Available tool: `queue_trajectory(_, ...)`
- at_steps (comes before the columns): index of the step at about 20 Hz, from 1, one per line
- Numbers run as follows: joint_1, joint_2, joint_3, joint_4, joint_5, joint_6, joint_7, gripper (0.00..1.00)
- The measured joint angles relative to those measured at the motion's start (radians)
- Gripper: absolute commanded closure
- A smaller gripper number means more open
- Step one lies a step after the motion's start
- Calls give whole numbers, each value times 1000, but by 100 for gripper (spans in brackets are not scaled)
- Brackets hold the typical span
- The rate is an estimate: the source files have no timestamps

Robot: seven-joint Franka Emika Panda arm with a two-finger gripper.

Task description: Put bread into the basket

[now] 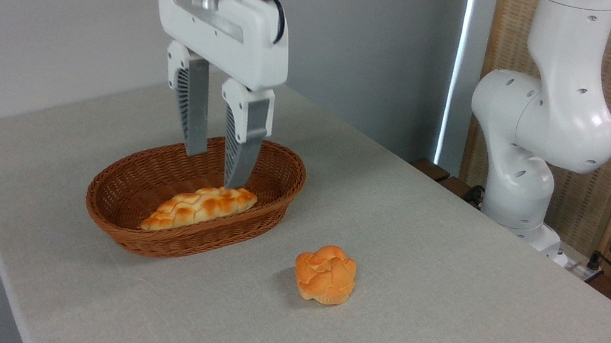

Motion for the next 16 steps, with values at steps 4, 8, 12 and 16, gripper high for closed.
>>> queue_trajectory(4, 5, 20, 1, 39, 0, -1, -26, 0)
queue_trajectory(8, 5, 46, -1, 90, 0, -84, -41, 0)
queue_trajectory(12, 10, 57, 2, 107, 0, -94, -41, 0)
queue_trajectory(16, 12, 62, 3, 108, 0, -94, -41, 0)
